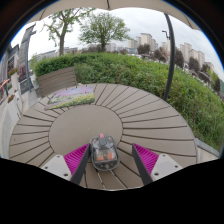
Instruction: Arrange mouse
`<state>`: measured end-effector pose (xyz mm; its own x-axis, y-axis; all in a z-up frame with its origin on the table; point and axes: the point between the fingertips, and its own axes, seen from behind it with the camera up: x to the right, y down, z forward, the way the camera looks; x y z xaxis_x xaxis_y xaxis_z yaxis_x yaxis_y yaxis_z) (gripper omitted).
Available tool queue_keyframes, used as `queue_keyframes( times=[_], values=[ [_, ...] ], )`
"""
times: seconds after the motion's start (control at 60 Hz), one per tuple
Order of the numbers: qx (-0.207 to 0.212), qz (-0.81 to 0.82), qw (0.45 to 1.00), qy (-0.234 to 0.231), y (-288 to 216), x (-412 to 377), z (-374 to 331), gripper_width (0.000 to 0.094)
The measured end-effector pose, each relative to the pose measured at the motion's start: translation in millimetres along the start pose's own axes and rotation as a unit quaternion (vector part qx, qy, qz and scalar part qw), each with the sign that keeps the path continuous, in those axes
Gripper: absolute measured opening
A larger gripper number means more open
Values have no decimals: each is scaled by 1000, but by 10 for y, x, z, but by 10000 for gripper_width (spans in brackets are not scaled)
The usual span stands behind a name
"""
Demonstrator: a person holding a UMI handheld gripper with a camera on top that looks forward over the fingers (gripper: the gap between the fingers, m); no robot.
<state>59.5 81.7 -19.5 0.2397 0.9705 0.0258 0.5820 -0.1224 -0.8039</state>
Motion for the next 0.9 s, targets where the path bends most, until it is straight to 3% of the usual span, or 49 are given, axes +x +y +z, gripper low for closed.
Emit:
queue_keyframes(
  times=[0.217, 0.333, 0.383, 0.417, 0.433, 0.583, 0.683, 0.9],
  values=[
    [-9, 4, 1000, -1, -75, 25, 104, 824],
    [-14, 7, 1000, 5, -84, 50, 136, 759],
    [-19, 6, 1000, 9, -86, 68, 145, 665],
    [-23, 6, 1000, 9, -85, 61, 137, 488],
    [-26, 5, 1000, 11, -78, 76, 130, 445],
    [-61, 15, 998, 4, -95, 13, 68, 380],
    [-46, 5, 999, 4, -501, -61, -32, 381],
    [17, 17, 999, -34, -1985, -870, 211, 379]
  ],
)
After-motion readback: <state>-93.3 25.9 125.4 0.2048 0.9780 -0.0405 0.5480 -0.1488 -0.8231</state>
